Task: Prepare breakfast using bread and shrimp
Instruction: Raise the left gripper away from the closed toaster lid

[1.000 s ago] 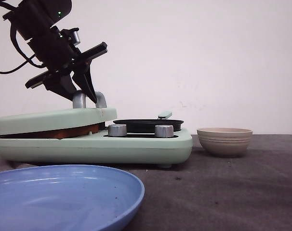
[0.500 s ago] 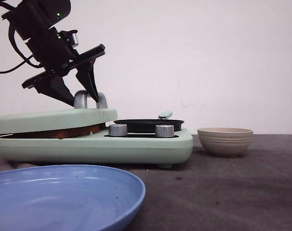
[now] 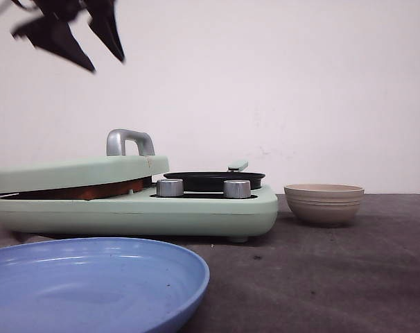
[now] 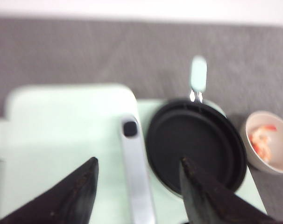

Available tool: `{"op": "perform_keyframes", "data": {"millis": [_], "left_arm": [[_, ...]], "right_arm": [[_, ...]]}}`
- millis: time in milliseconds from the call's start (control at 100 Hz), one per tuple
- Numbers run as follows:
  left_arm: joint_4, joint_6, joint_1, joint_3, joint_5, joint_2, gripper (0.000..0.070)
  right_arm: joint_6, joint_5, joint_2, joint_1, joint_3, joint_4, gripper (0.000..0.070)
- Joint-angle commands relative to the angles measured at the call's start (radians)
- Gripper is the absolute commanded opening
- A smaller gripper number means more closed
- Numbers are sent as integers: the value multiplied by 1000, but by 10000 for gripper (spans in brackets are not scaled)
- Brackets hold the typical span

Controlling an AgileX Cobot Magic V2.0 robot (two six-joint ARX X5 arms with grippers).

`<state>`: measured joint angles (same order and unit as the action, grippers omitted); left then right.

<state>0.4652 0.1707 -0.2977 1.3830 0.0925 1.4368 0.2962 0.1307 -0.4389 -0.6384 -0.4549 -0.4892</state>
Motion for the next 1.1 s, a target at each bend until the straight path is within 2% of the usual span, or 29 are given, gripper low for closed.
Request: {"op": "perform_keyframes", "data": {"millis": [0, 150, 250, 320, 560, 700, 820, 950, 1090], "left_arm": [[2, -59, 5, 17, -18, -21, 284], [10, -84, 30, 17, -27, -123, 284], [13, -88, 47, 17, -30, -186, 284], [18, -98, 55, 17, -34, -225, 284], [21, -116, 64, -1, -33, -335, 284], [13, -138, 64, -55, -33, -395, 284], [-25, -170, 65, -143, -33, -465, 284], [-104, -171, 69, -269, -33, -558, 284], [-126, -162, 69, -393, -33, -665, 284]], "right_arm": [[14, 1, -3, -7, -3, 8, 8], [59, -2, -3, -7, -6, 6, 21], [74, -2, -4, -6, -9, 5, 102], [97, -2, -4, -6, -13, 3, 131], [126, 0, -46, 22, -74, -23, 136], [106, -31, -136, 58, -150, -44, 155], [79, -55, -237, 94, -223, -59, 227], [27, -78, -364, 146, -316, -85, 227], [-42, -109, -513, 226, -431, -120, 227]]}}
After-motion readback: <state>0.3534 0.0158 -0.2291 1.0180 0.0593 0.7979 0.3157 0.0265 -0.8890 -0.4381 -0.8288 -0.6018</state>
